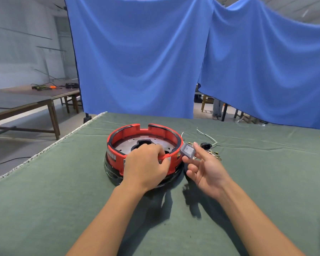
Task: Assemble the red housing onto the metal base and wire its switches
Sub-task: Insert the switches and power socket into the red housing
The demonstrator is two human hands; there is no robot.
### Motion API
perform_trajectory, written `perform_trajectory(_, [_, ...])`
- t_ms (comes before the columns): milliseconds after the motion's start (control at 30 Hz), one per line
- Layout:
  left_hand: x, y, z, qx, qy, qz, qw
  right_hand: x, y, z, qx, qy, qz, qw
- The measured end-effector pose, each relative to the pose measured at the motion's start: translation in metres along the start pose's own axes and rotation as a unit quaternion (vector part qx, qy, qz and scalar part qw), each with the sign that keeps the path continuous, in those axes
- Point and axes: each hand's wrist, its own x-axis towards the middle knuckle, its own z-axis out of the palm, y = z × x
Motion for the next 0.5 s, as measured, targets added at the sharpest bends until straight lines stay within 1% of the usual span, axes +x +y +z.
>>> perform_trajectory(100, [0.001, -0.003, -0.001, -0.005, -0.011, 0.004, 1.0, 0.002, -0.002, 0.0, -0.001, 0.005, 0.002, 1.0])
perform_trajectory(200, [0.003, -0.006, -0.005, -0.024, -0.035, 0.01, 0.999, 0.0, -0.002, 0.001, 0.008, -0.015, 0.01, 1.0])
perform_trajectory(333, [0.002, -0.004, -0.007, -0.031, -0.028, 0.022, 0.999, -0.001, 0.0, 0.005, -0.007, -0.028, 0.017, 0.999])
perform_trajectory(433, [0.002, 0.0, -0.009, -0.087, -0.019, 0.047, 0.995, -0.003, 0.002, 0.008, -0.031, -0.027, 0.017, 0.999])
perform_trajectory(500, [0.002, 0.003, -0.013, -0.138, -0.021, 0.046, 0.989, -0.003, 0.004, 0.009, -0.051, -0.021, 0.023, 0.998])
